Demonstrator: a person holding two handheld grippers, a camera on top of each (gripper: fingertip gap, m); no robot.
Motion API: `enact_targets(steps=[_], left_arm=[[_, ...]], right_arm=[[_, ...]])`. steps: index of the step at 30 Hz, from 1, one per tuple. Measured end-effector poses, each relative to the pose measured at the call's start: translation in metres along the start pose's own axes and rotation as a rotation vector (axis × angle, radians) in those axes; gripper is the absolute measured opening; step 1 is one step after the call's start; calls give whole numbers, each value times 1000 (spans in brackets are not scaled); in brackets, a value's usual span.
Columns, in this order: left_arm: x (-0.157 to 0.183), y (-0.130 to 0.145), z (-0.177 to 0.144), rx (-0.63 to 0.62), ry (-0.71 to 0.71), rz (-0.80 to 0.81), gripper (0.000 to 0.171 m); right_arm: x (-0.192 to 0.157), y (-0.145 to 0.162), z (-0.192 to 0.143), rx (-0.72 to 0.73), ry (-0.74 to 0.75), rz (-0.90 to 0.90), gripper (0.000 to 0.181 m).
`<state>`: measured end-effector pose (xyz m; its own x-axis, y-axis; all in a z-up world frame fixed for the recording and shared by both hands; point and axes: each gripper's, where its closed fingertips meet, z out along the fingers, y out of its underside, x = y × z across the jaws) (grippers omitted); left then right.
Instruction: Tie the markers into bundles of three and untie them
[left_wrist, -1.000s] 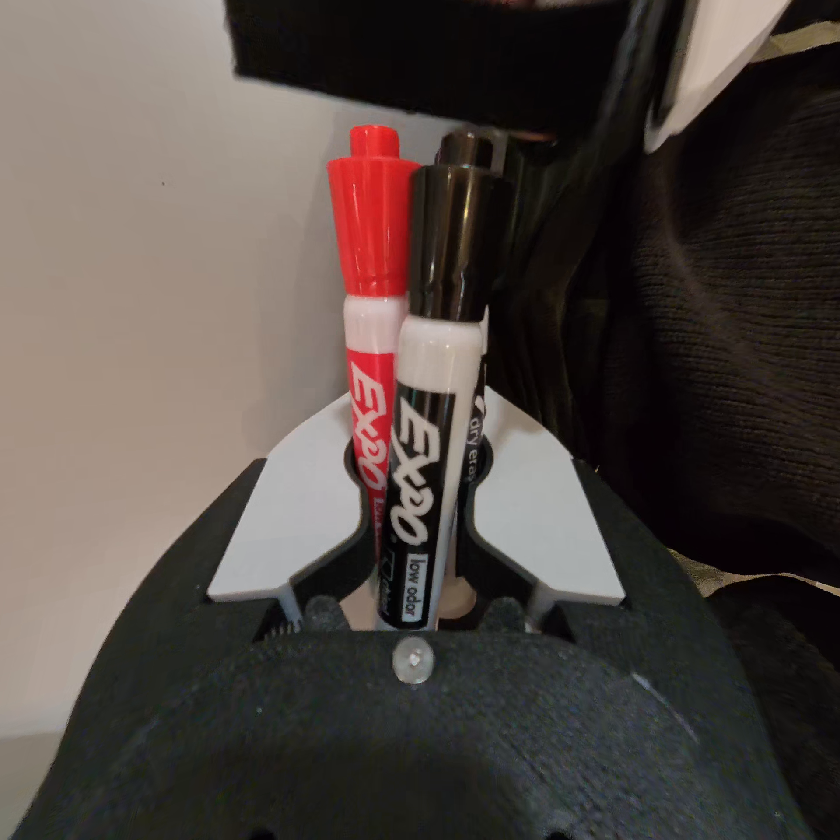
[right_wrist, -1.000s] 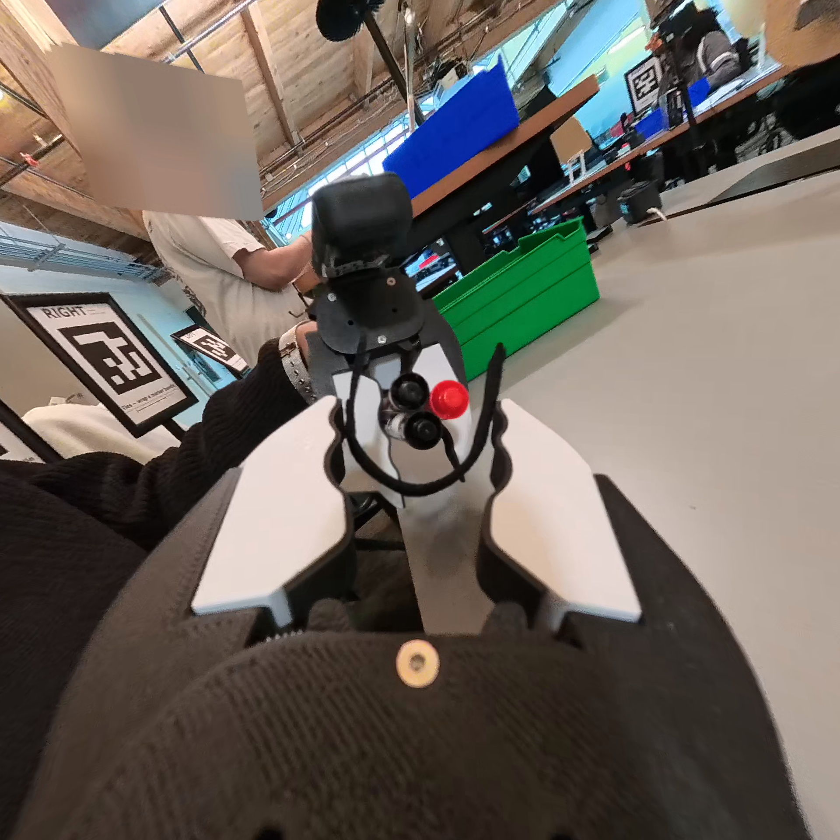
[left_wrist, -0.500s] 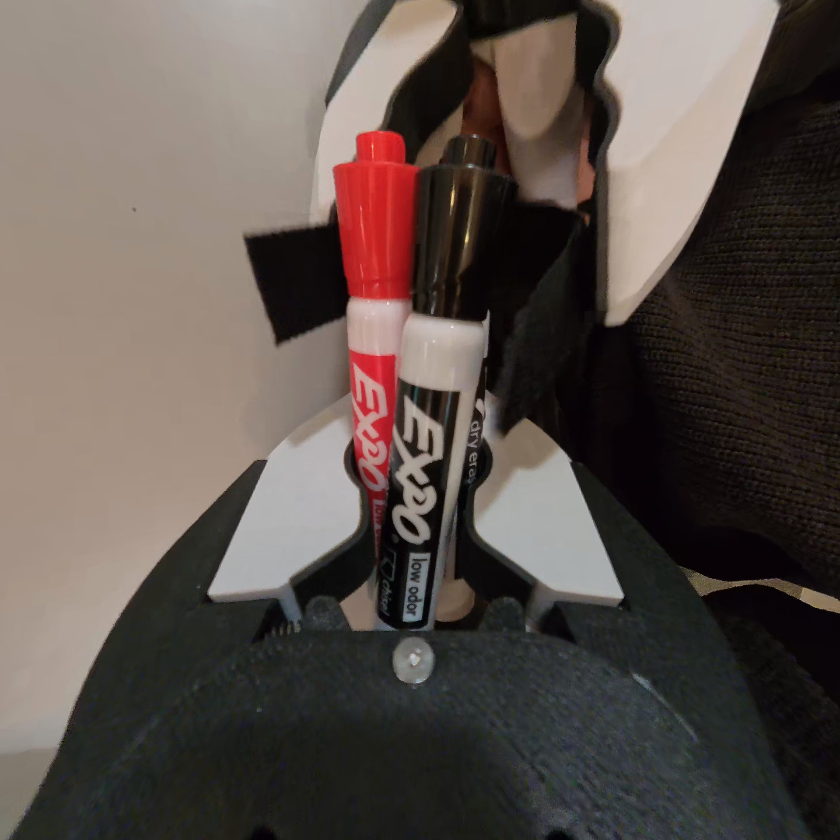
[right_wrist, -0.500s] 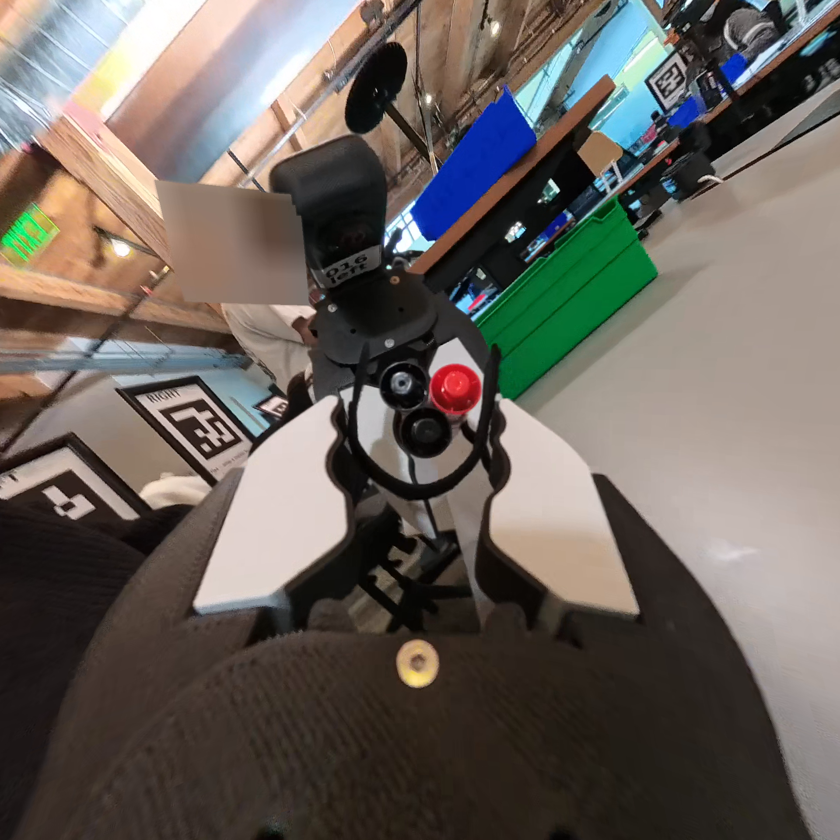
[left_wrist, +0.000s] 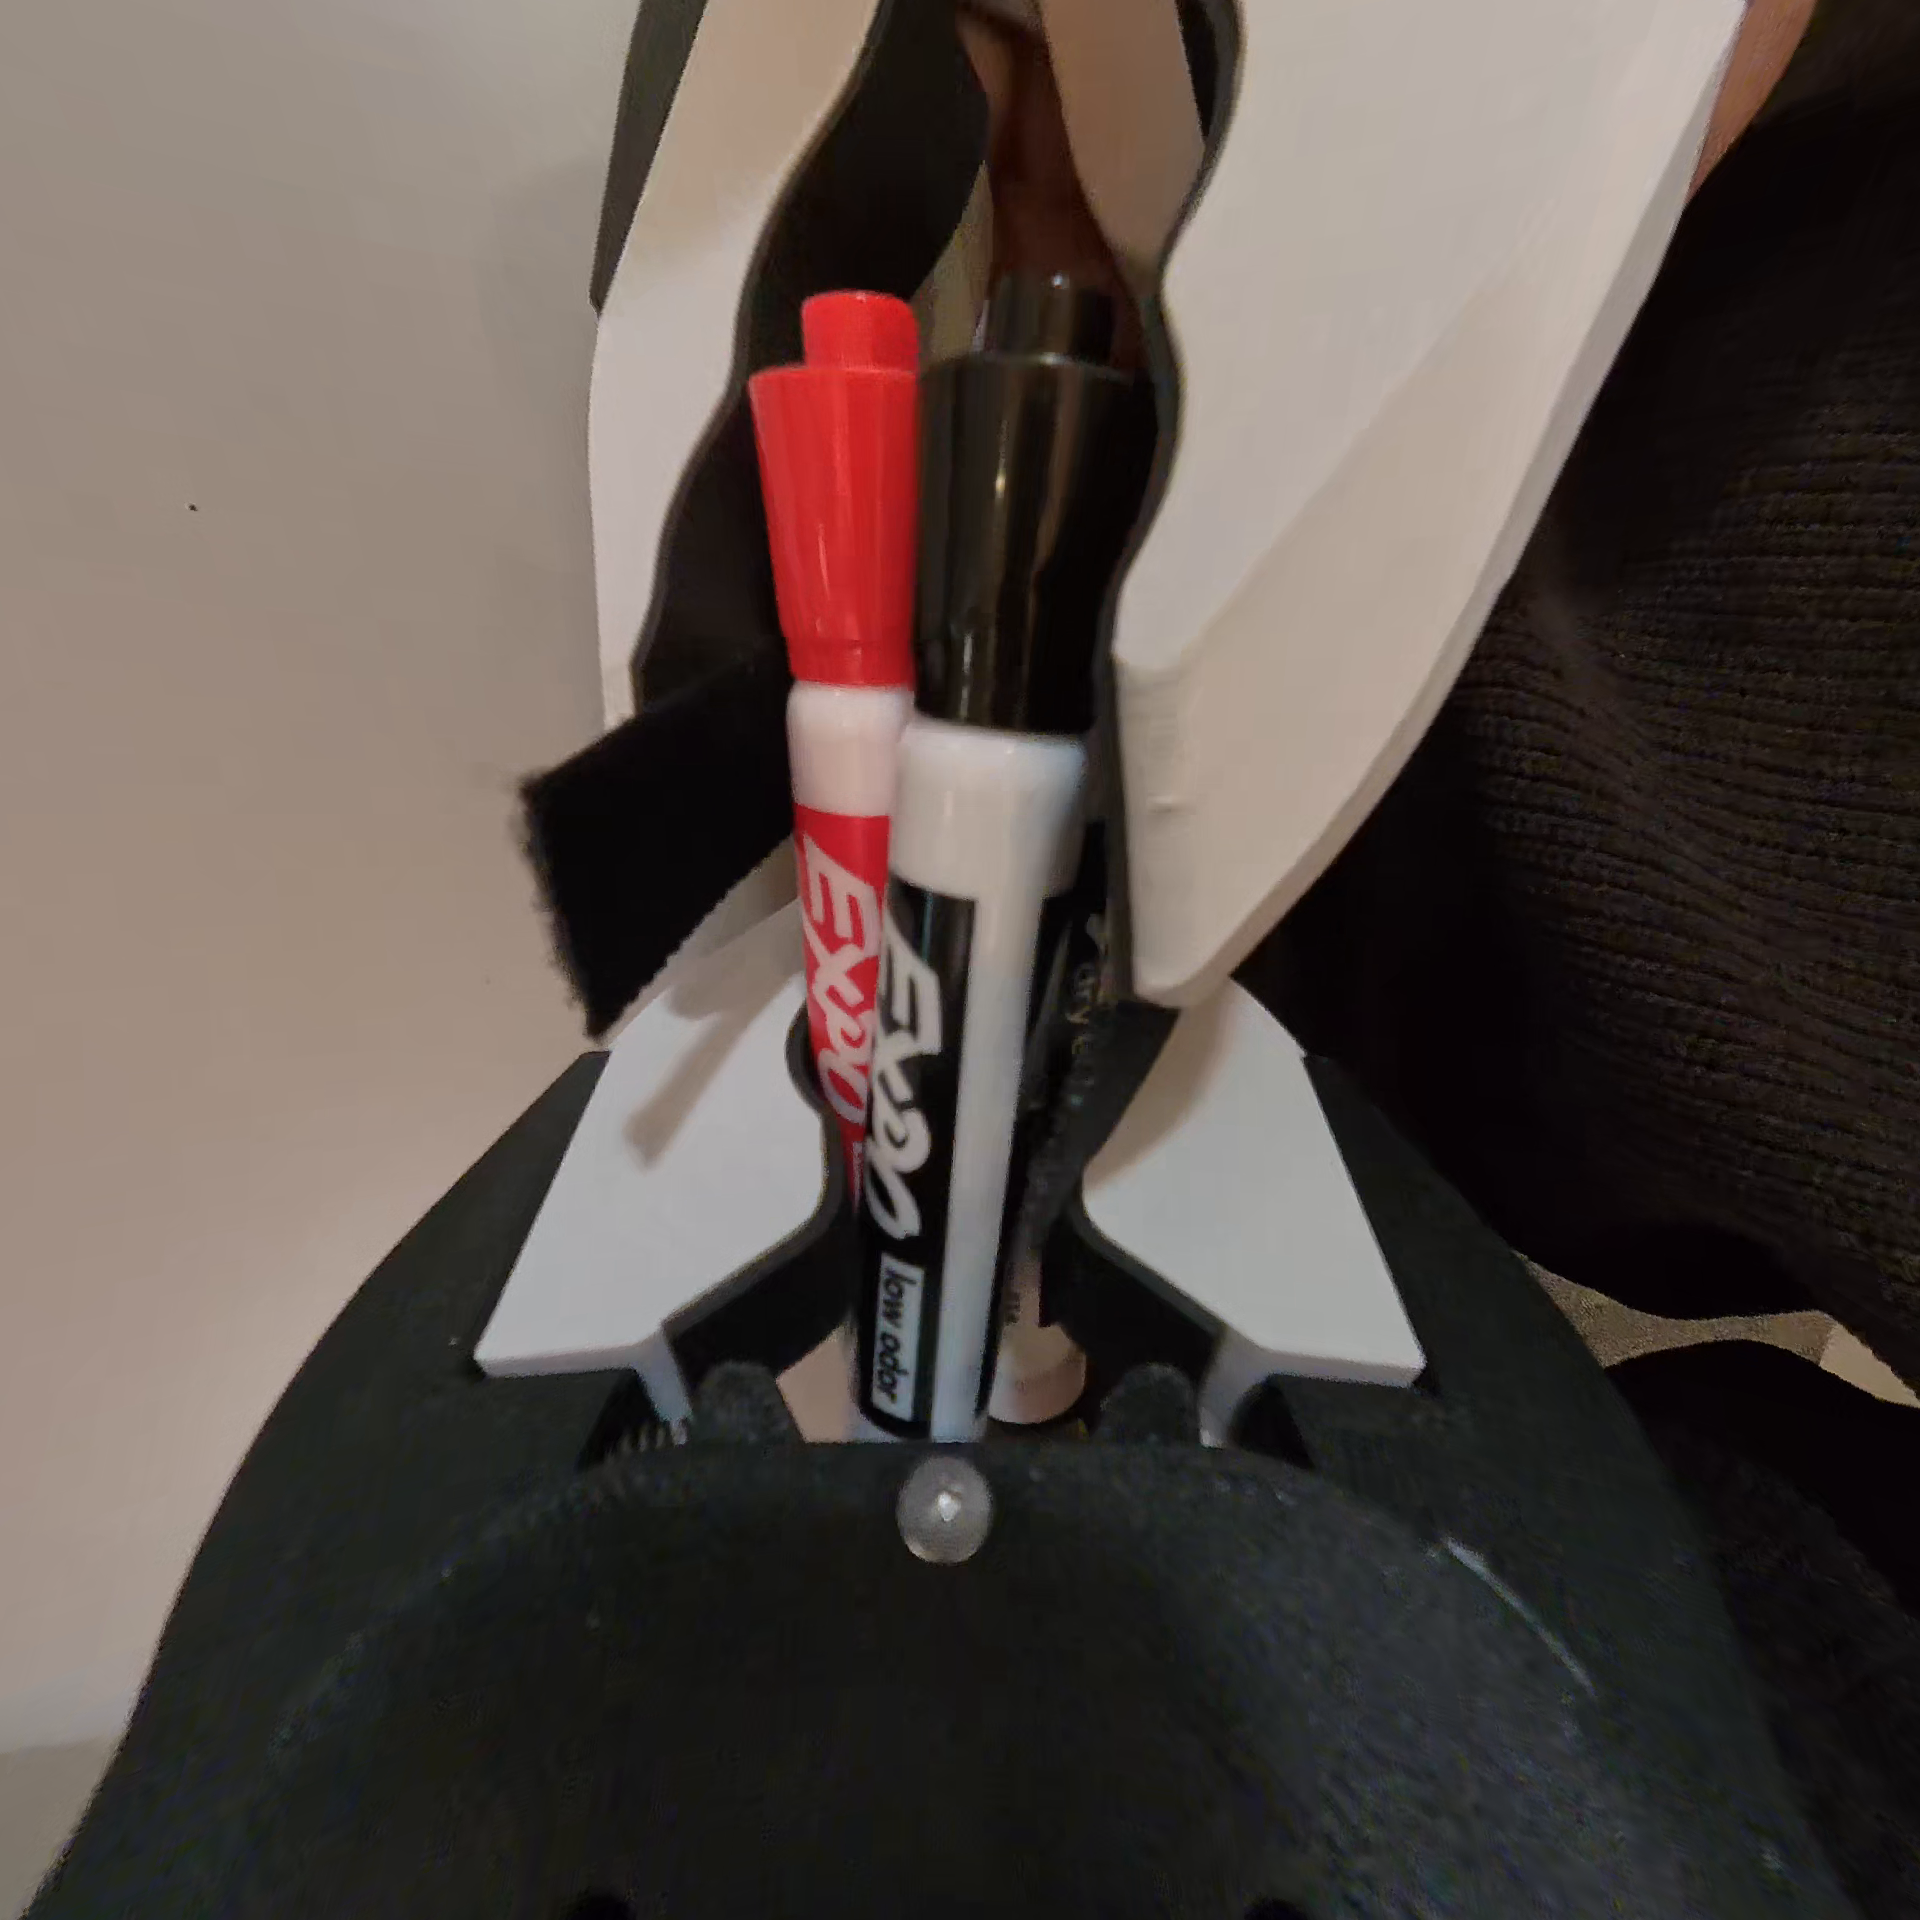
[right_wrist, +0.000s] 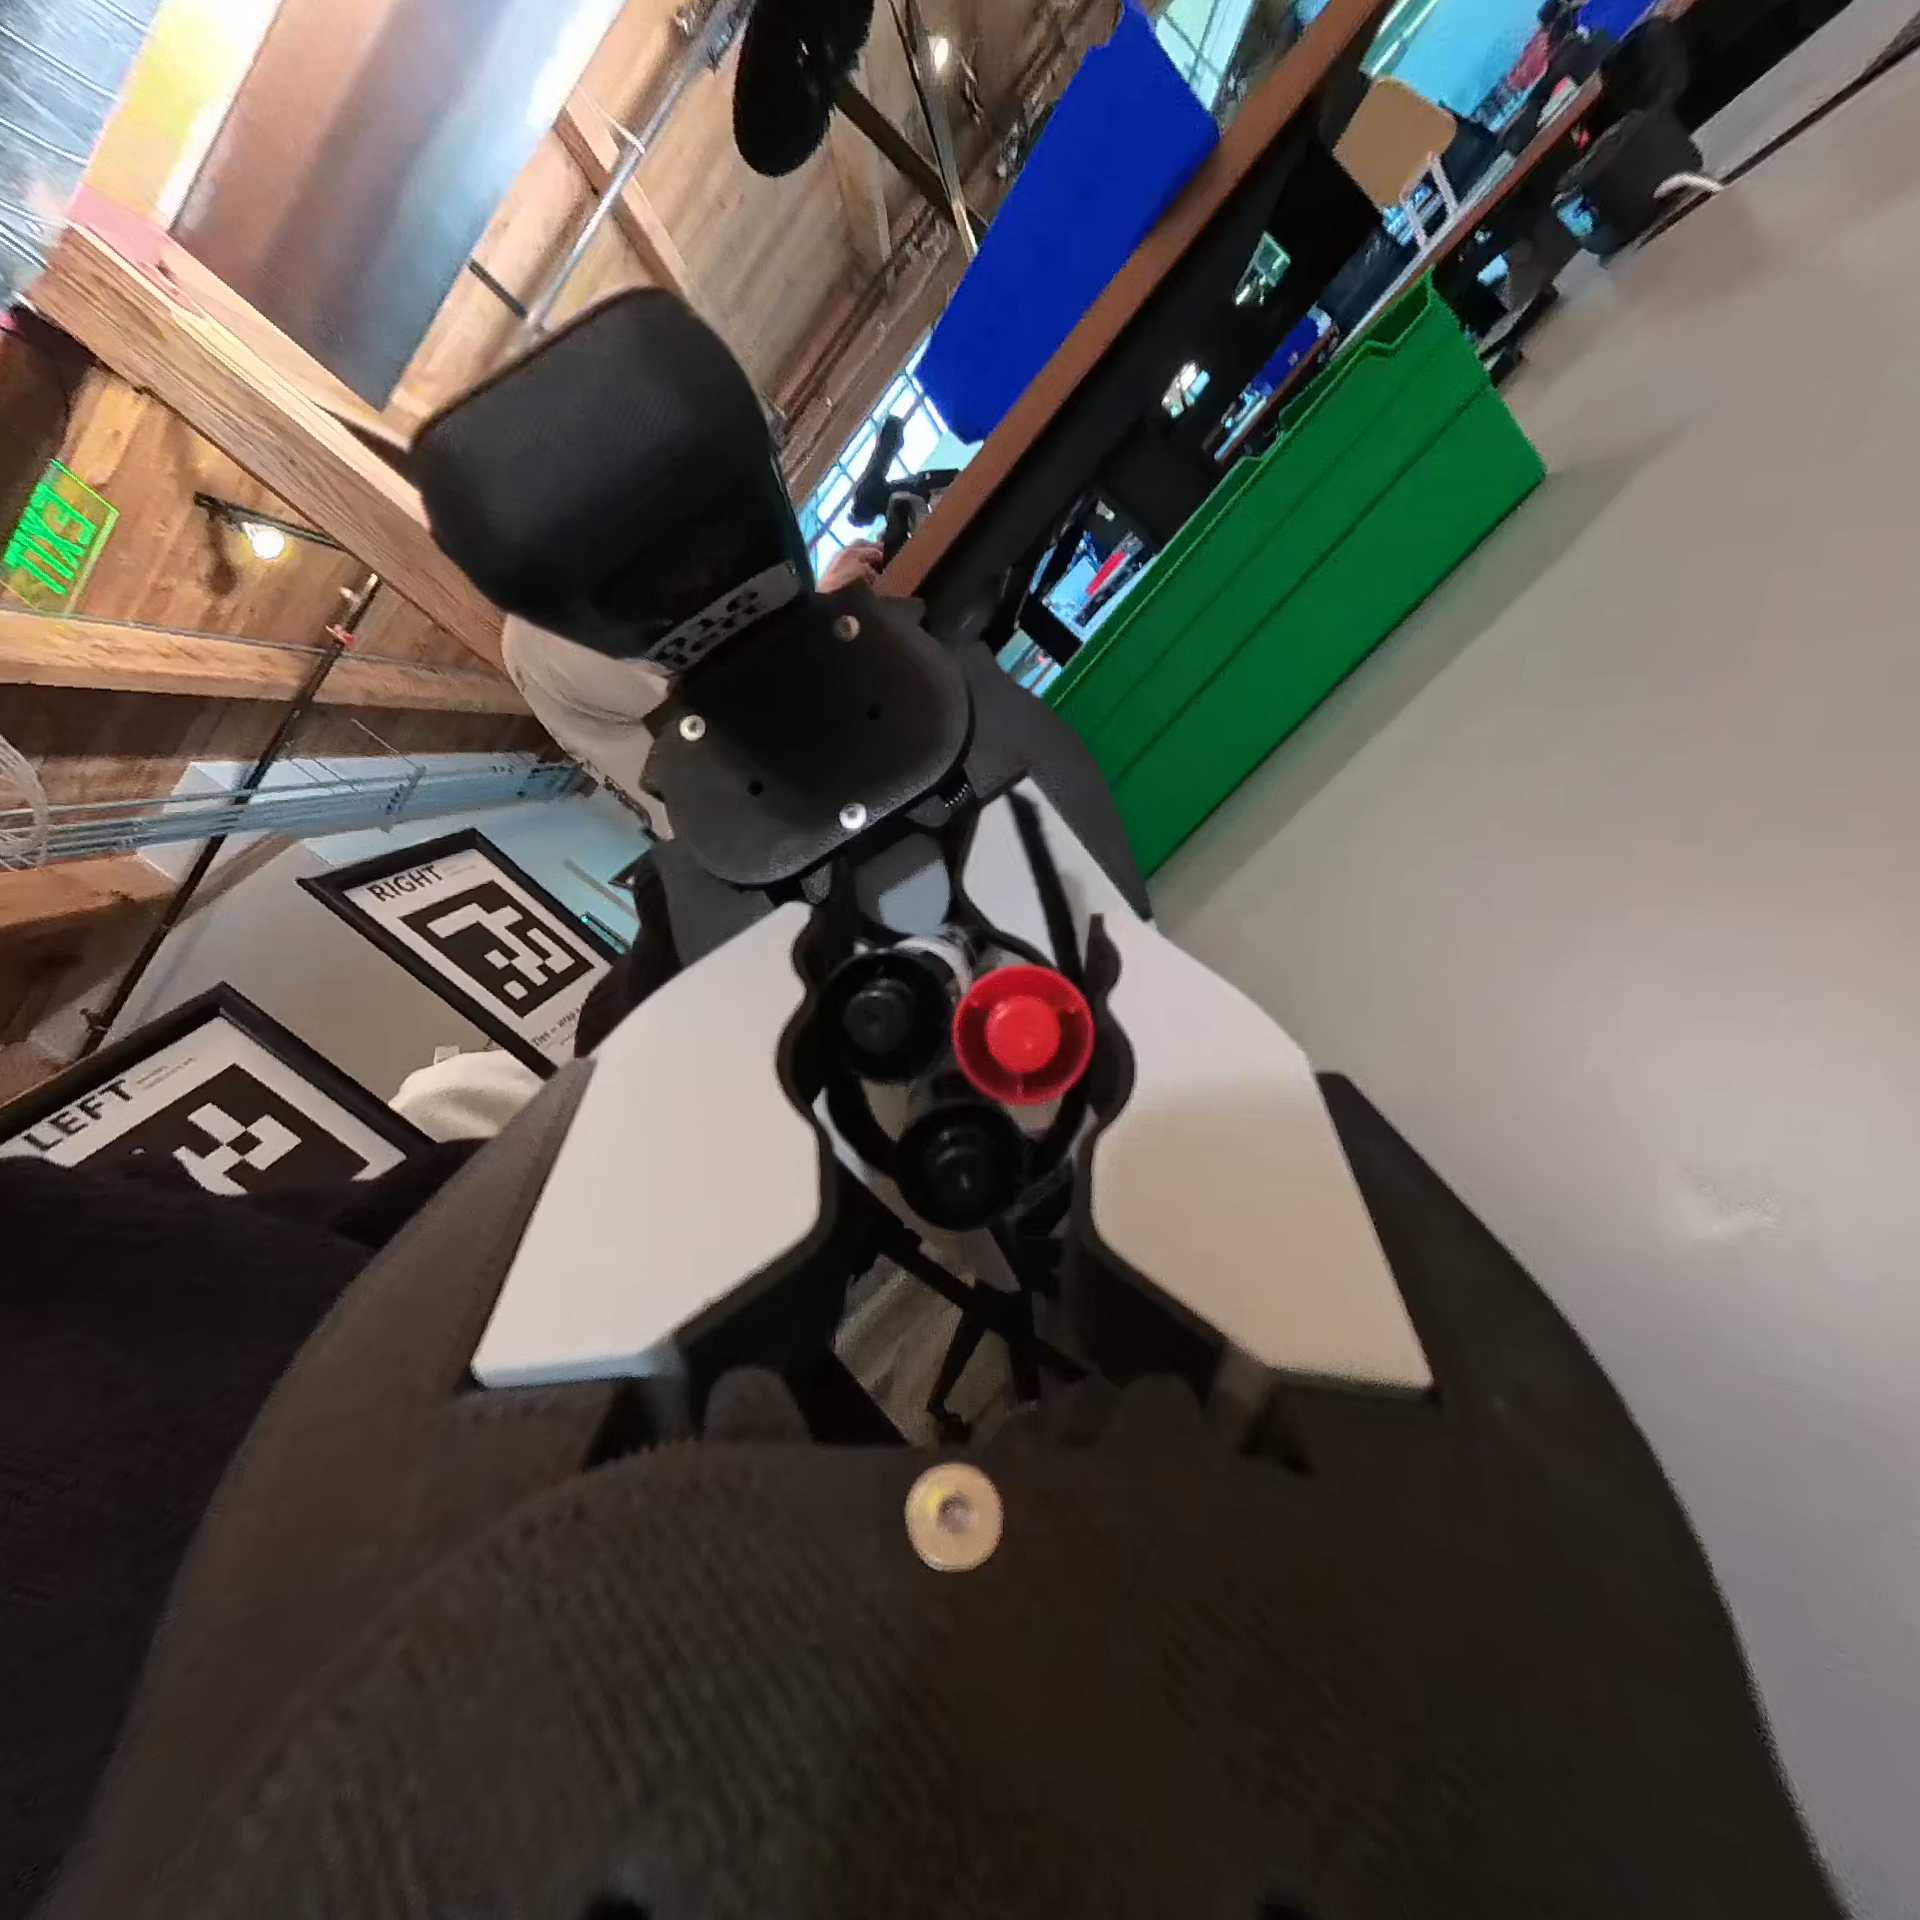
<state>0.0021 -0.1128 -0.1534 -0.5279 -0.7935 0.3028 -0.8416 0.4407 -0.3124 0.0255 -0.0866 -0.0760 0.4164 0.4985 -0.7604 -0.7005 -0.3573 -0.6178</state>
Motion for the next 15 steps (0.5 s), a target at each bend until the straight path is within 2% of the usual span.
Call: enact_targets(steps=[3, 8, 12, 15], left_arm=[[-1, 1, 3, -16, -2, -6, 42], [0, 0, 4, -16, 2, -1, 42], [-3, 2, 3, -11, -4, -9, 42], [-11, 6, 3, -5, -23, -24, 42]], right_arm=[[4, 5, -1, -87, 37, 25, 48], [3, 4, -3, -124, 53, -14, 49], [1, 0, -6, -145, 54, -58, 58], [8, -6, -12, -166, 119, -122, 66]])
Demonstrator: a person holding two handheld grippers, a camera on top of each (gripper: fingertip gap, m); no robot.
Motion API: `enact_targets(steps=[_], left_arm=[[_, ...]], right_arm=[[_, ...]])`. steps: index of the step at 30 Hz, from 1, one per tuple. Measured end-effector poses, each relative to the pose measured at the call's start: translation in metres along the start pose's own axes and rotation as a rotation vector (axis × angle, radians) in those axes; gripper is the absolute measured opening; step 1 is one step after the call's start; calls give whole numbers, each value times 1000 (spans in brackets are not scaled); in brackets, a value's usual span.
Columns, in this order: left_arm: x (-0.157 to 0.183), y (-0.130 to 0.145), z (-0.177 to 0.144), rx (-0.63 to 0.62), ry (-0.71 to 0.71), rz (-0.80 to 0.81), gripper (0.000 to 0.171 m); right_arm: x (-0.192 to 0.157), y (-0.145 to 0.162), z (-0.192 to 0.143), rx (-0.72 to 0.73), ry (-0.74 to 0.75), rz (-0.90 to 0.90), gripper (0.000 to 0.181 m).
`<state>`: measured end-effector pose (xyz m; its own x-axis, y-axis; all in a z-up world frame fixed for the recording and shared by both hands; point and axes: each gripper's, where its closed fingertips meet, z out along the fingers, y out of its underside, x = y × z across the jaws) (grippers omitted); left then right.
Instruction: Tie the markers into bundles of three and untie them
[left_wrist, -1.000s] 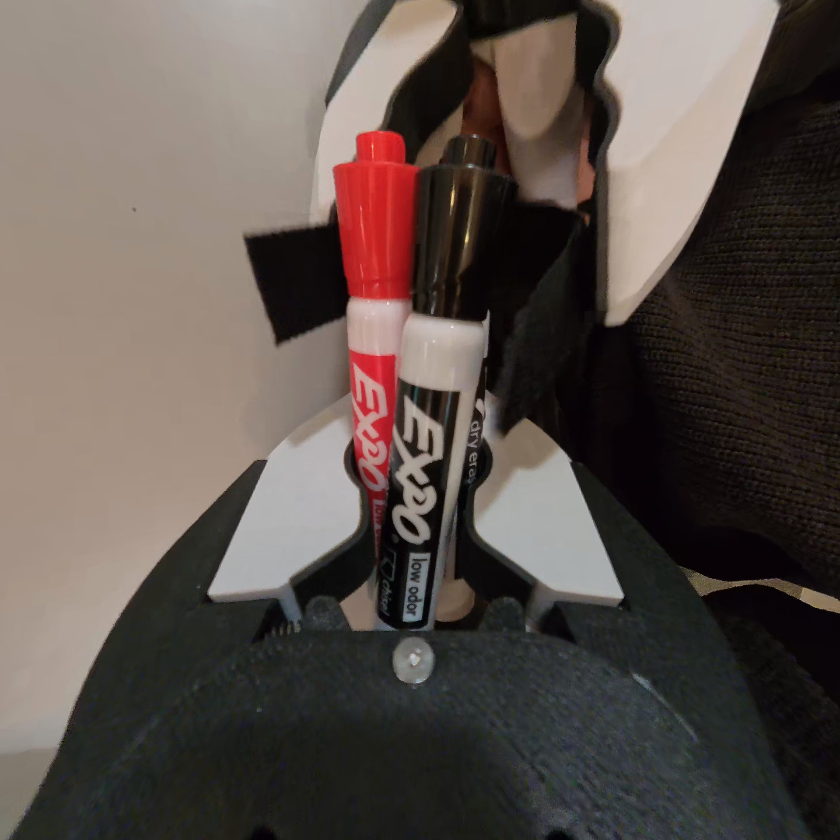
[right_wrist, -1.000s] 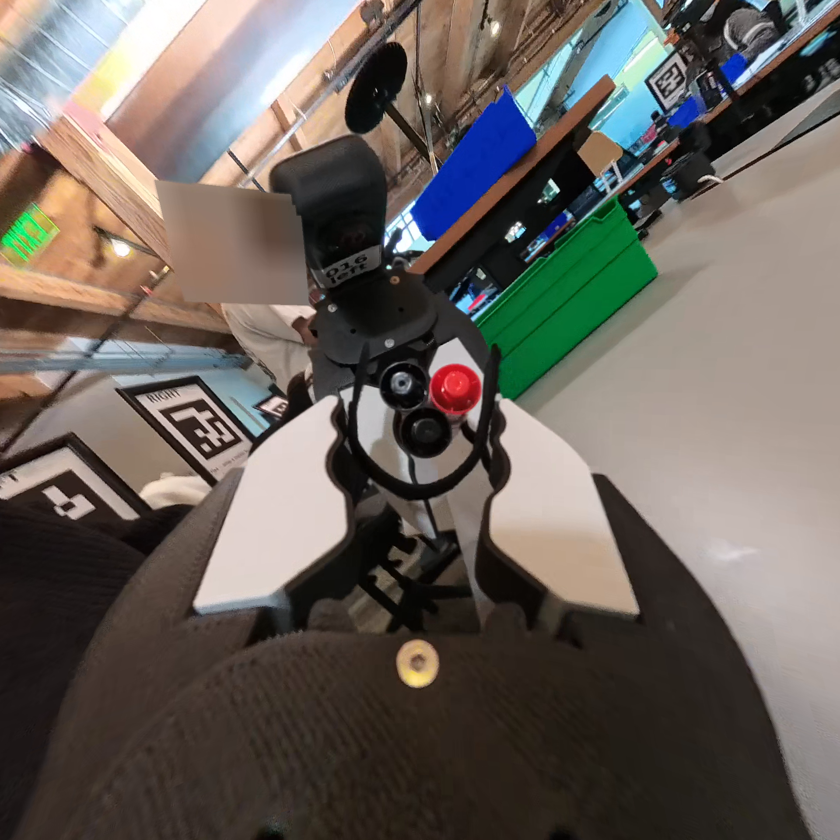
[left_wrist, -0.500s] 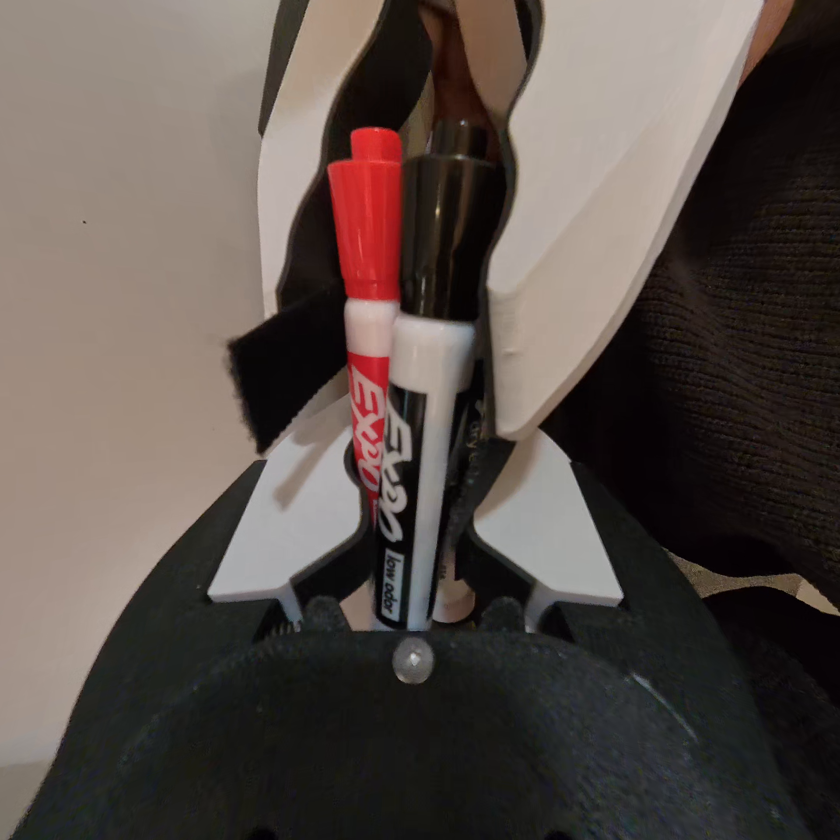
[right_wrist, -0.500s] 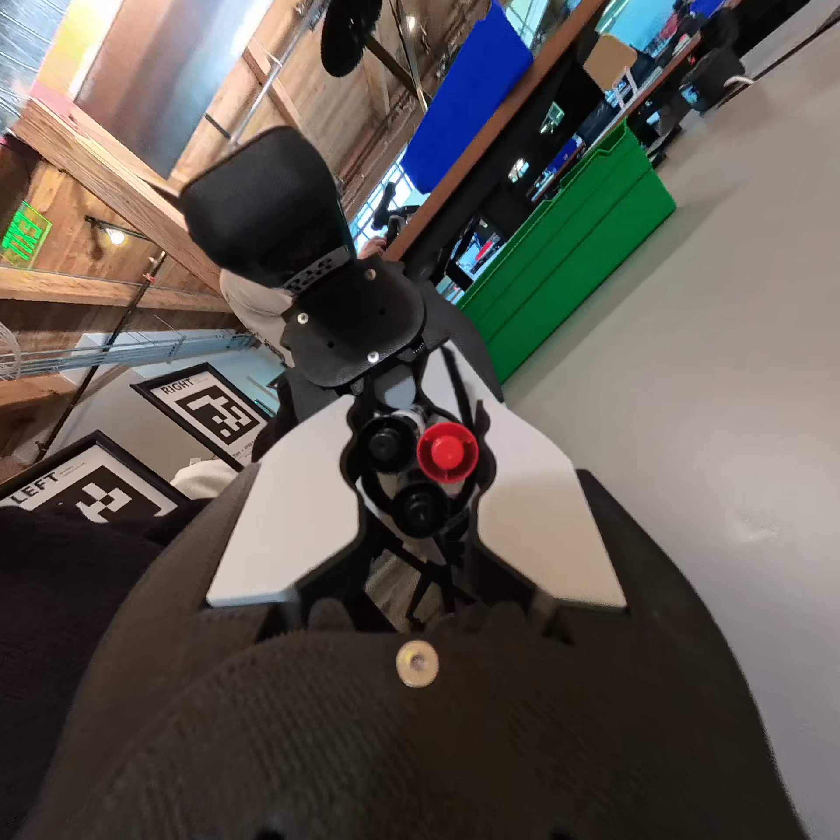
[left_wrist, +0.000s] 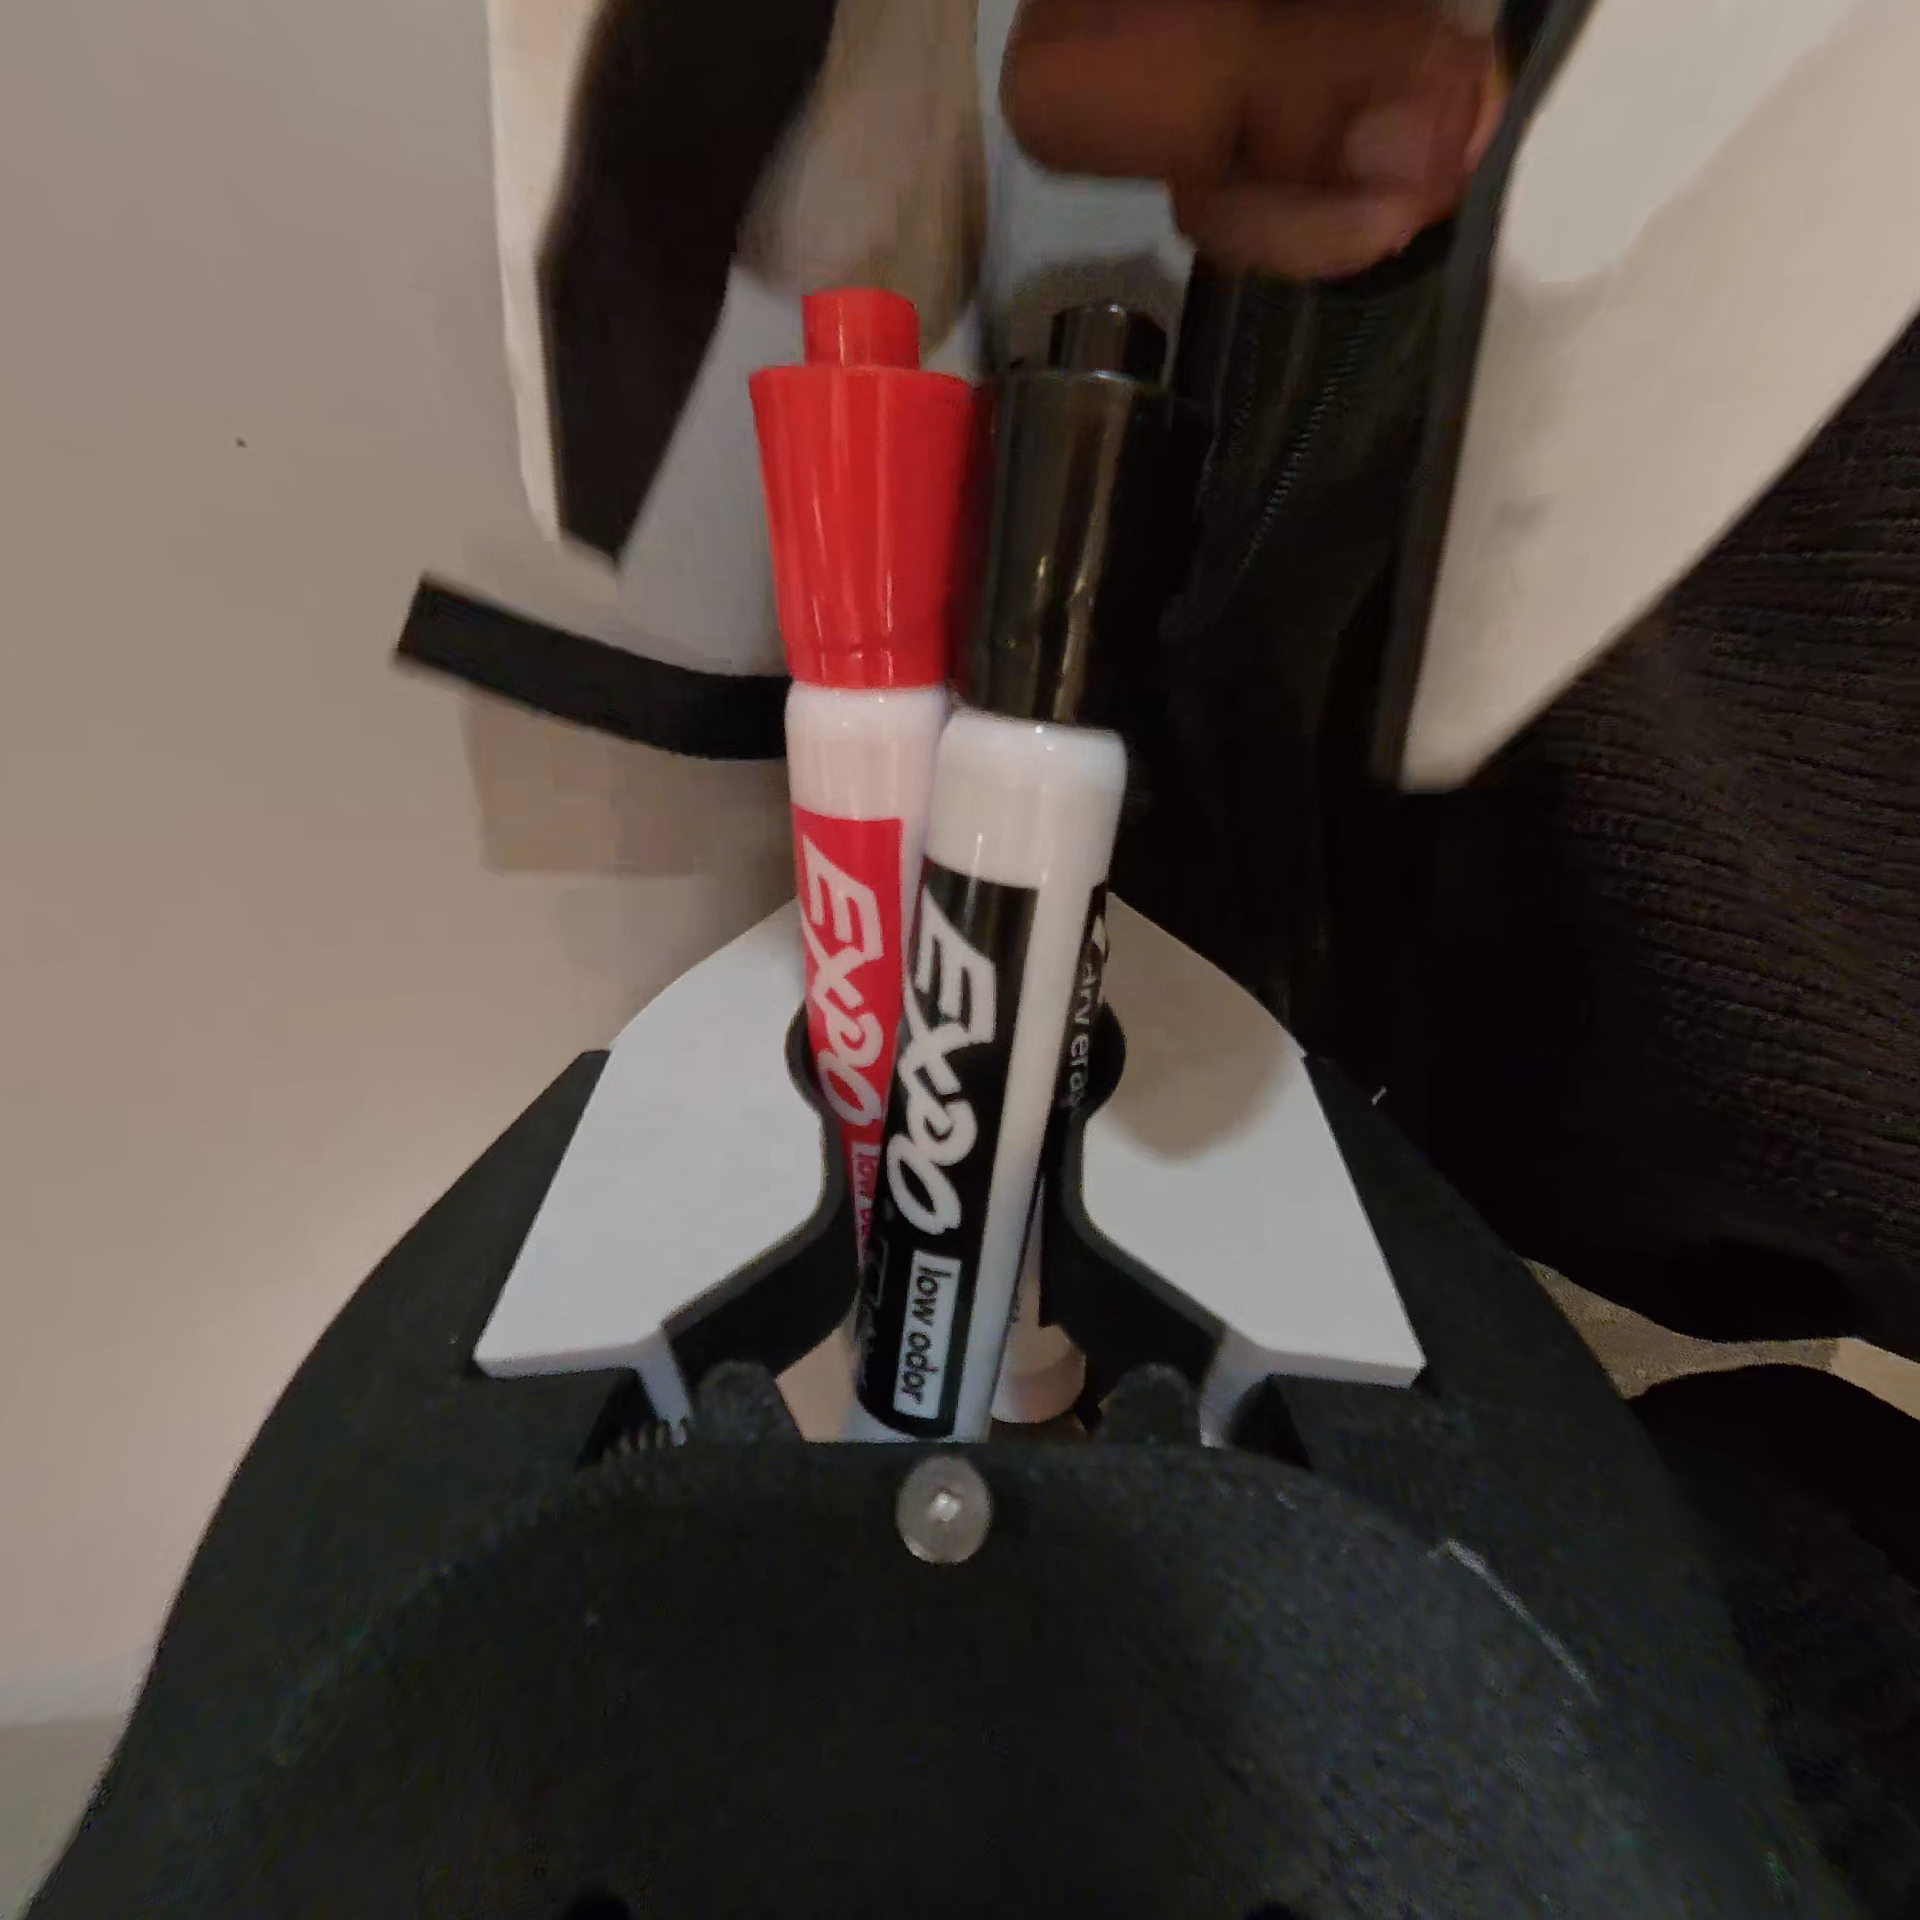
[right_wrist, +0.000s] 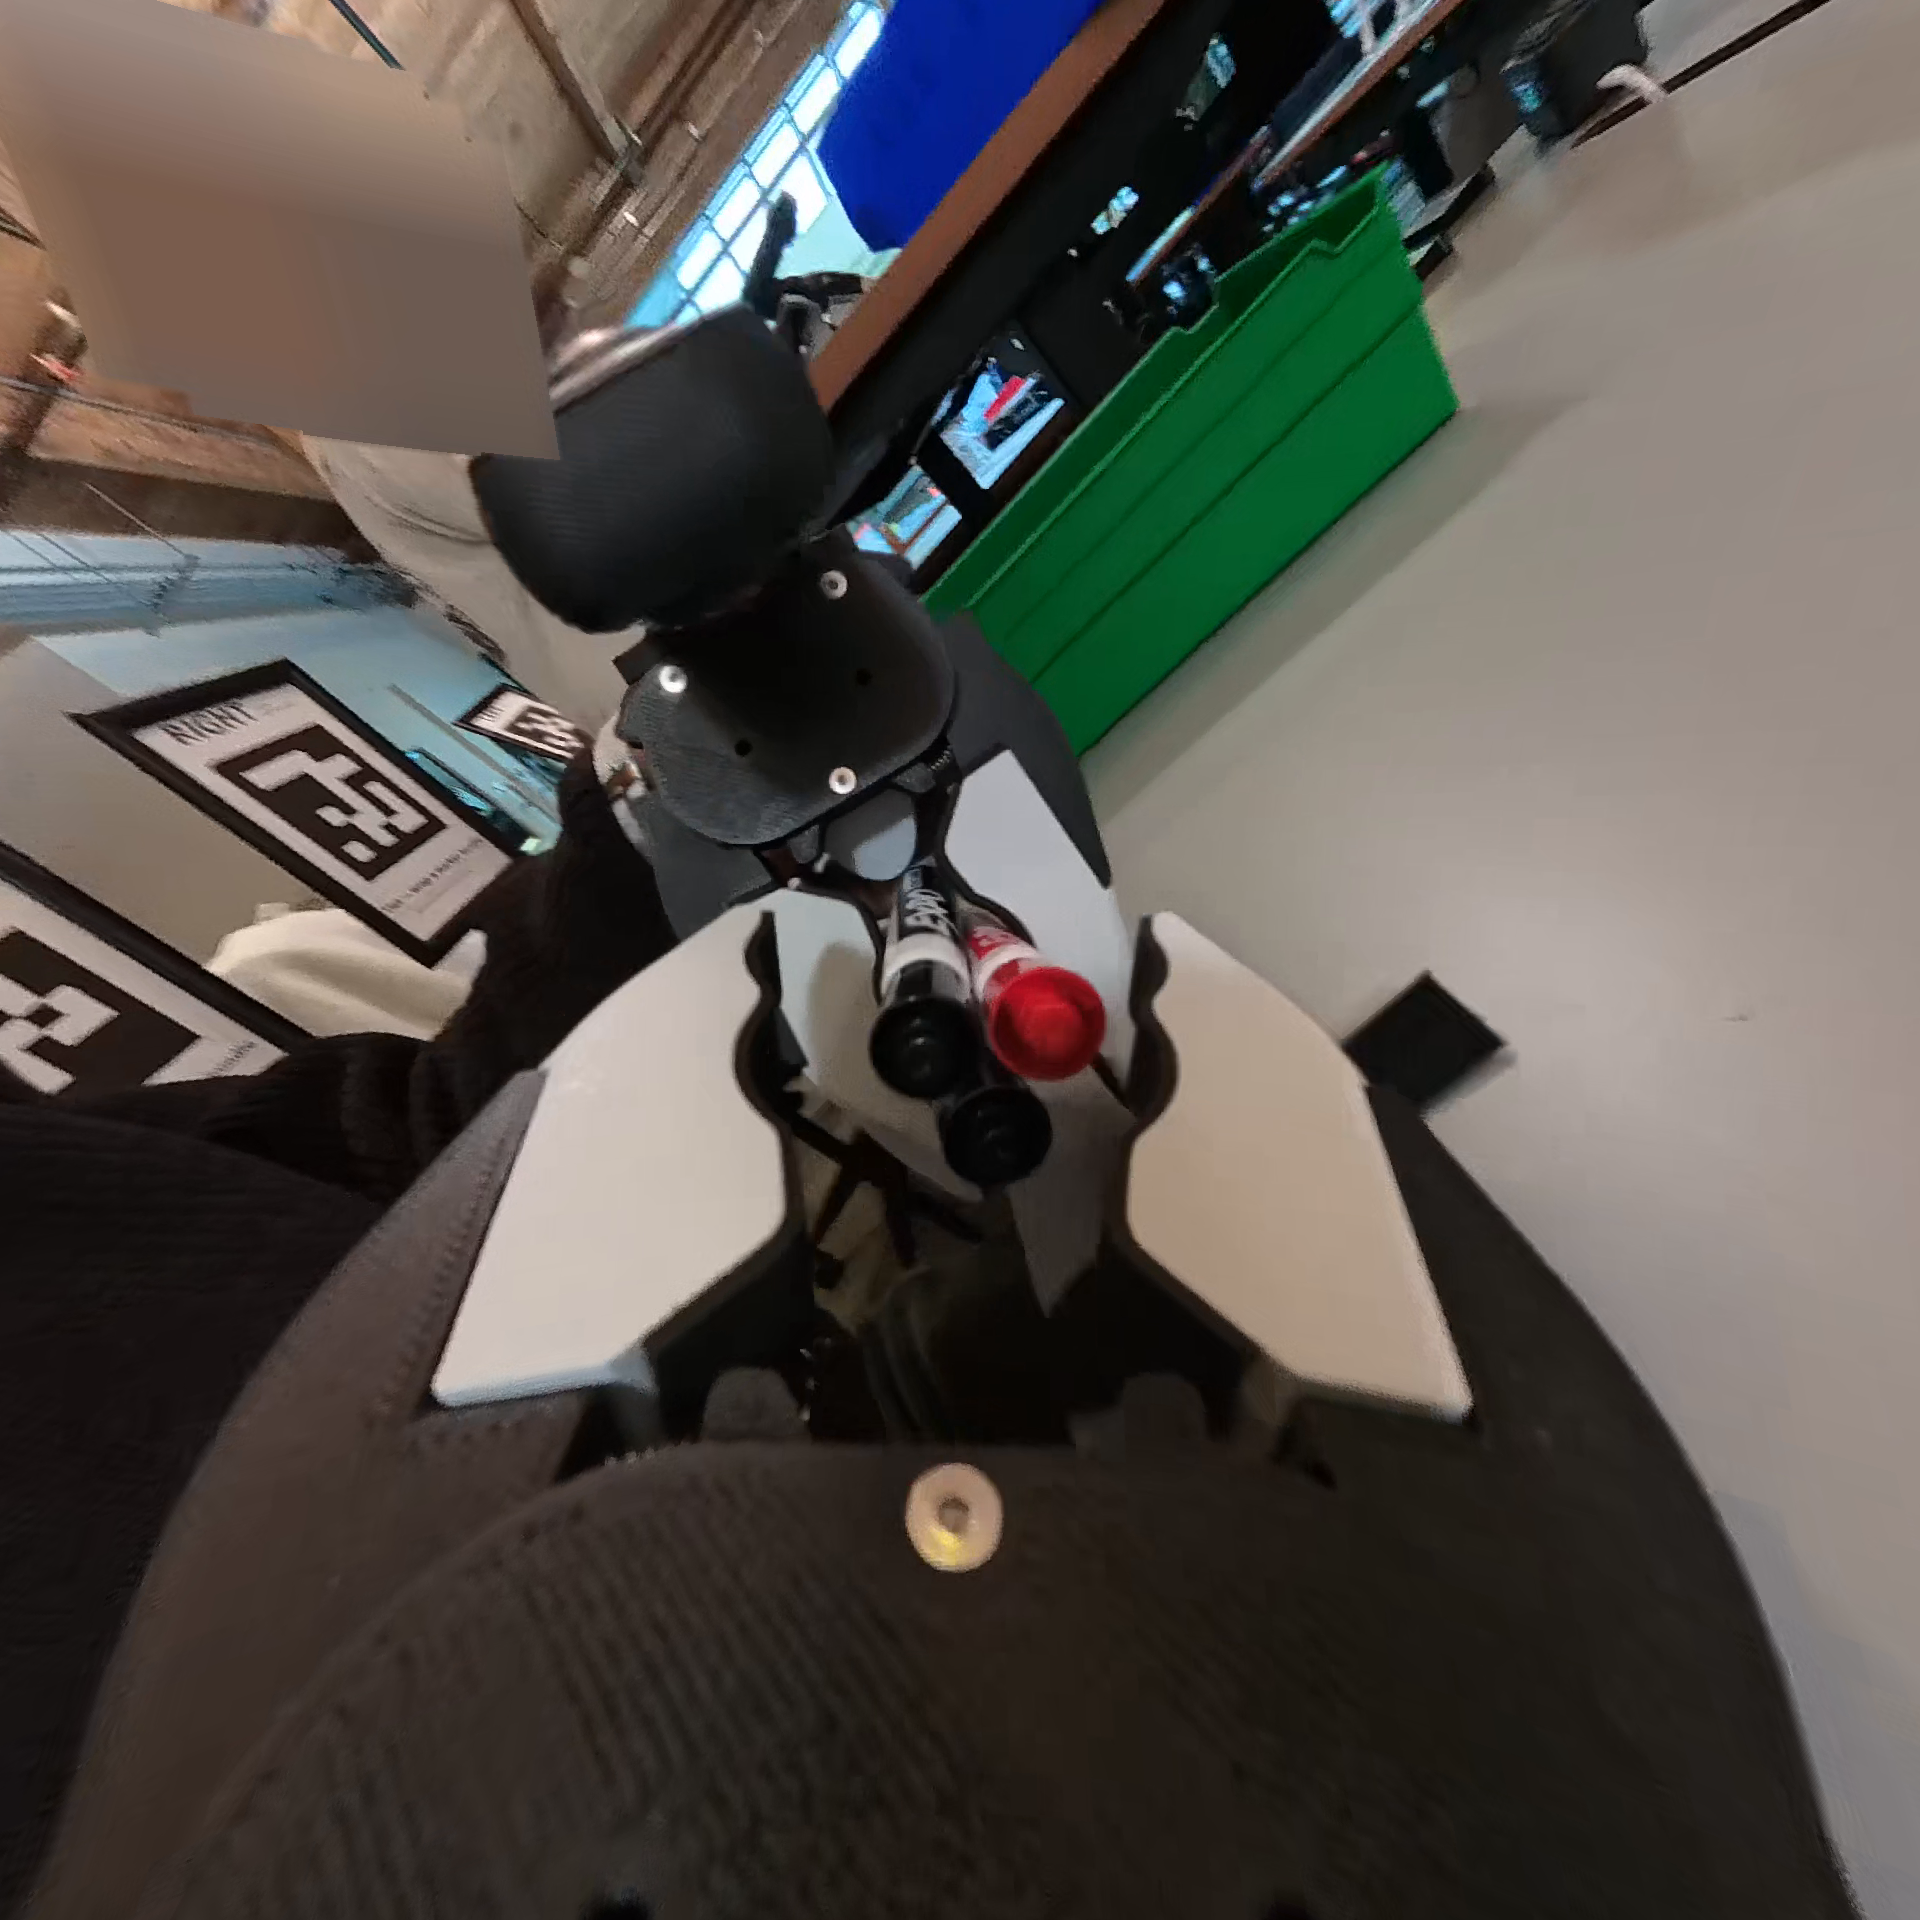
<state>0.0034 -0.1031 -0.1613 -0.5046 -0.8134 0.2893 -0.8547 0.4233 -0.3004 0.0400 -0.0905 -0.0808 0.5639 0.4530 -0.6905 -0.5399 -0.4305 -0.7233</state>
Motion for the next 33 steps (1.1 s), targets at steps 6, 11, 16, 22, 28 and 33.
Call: enact_targets(steps=[6, 11, 16, 22, 28, 33], left_arm=[[-21, 10, -1, 37, -40, -41, 43], [-36, 25, -3, 22, -90, -77, 43], [-48, 41, -7, -11, -129, -107, 43], [-54, 51, -10, -48, -148, -138, 43], [-62, 51, -11, -62, -194, -135, 43], [-62, 46, -10, -54, -174, -140, 43]], right_arm=[[29, -27, -38, 14, 253, -192, 69], [41, -39, -70, -20, 466, -381, 64], [46, -4, -59, -264, 584, -581, 51], [54, 50, -38, -574, 662, -849, 43], [51, 55, -36, -562, 595, -758, 42], [58, 48, -41, -538, 577, -686, 41]])
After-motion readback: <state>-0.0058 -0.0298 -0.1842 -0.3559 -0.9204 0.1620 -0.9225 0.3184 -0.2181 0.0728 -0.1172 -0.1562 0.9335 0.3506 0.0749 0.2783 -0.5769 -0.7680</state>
